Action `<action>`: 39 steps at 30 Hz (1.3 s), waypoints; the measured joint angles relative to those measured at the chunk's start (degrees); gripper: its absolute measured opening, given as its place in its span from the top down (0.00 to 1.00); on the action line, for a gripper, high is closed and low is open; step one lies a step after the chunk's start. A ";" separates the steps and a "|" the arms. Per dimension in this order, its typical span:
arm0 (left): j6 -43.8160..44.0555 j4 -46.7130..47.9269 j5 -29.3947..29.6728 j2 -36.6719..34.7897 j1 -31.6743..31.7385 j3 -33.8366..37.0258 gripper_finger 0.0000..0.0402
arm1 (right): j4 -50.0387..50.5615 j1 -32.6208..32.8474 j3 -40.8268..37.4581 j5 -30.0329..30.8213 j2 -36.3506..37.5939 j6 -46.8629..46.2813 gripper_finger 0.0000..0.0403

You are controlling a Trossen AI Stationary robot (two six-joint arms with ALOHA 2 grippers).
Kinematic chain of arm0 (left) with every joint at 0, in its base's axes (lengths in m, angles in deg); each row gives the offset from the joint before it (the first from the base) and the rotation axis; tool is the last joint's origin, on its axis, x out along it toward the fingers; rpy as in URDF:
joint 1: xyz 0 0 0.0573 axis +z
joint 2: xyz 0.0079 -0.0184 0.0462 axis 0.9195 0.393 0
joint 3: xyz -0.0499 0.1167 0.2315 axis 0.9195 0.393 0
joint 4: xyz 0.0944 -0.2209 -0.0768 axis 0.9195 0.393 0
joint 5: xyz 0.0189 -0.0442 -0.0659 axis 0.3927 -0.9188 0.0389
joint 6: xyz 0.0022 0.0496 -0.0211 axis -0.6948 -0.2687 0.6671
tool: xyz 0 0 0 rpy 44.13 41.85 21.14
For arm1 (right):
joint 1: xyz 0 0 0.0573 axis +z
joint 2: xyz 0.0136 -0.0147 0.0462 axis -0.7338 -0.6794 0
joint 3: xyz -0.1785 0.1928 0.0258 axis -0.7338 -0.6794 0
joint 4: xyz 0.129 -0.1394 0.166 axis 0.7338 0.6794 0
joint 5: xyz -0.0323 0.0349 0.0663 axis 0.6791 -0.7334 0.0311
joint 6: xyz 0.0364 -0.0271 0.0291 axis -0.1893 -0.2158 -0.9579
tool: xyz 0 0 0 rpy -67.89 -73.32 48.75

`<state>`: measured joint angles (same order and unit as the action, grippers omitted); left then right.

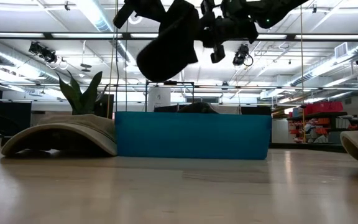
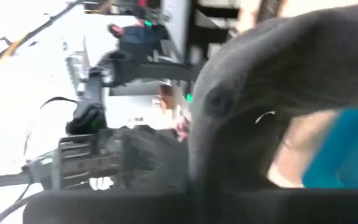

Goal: Pick & Place hat
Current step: Put the top black cap into the red bin

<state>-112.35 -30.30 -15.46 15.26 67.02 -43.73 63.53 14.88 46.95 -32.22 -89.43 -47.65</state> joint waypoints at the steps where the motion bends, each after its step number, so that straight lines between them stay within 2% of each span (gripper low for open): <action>1: 1.26 0.11 0.02 0.00 0.04 0.01 0.96 | -2.36 -0.09 0.00 0.29 0.00 -0.25 0.96; 8: 12.85 0.52 0.23 0.00 0.04 -0.01 0.79 | -18.43 -0.74 0.00 2.27 0.00 -8.37 0.98; 10: 19.17 1.12 1.71 -0.02 0.24 -0.01 0.73 | -22.29 -1.03 0.00 2.69 0.01 -10.11 0.98; 14: 35.88 4.43 8.41 -0.17 1.10 -0.01 0.63 | -28.20 -1.31 0.00 2.94 0.02 -12.36 0.99; 18: 52.19 10.15 15.09 -0.17 1.37 -0.01 0.57 | -27.57 -1.70 0.00 1.83 0.04 -11.41 0.99; 23: 69.40 15.67 18.72 -0.17 0.22 -0.01 0.58 | -16.15 -2.19 0.02 1.30 0.07 -4.46 1.00; 27: 72.42 16.33 18.50 -0.17 -1.31 -0.01 0.61 | -8.82 -2.69 0.02 1.22 -0.81 0.64 1.00; 39: 69.86 18.92 19.20 -0.20 -2.29 -0.01 0.67 | -9.86 -2.74 0.07 1.67 -10.33 1.21 1.00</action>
<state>-42.49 -11.37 3.74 15.06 64.73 -43.74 53.67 12.14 47.02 -30.54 -99.75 -46.44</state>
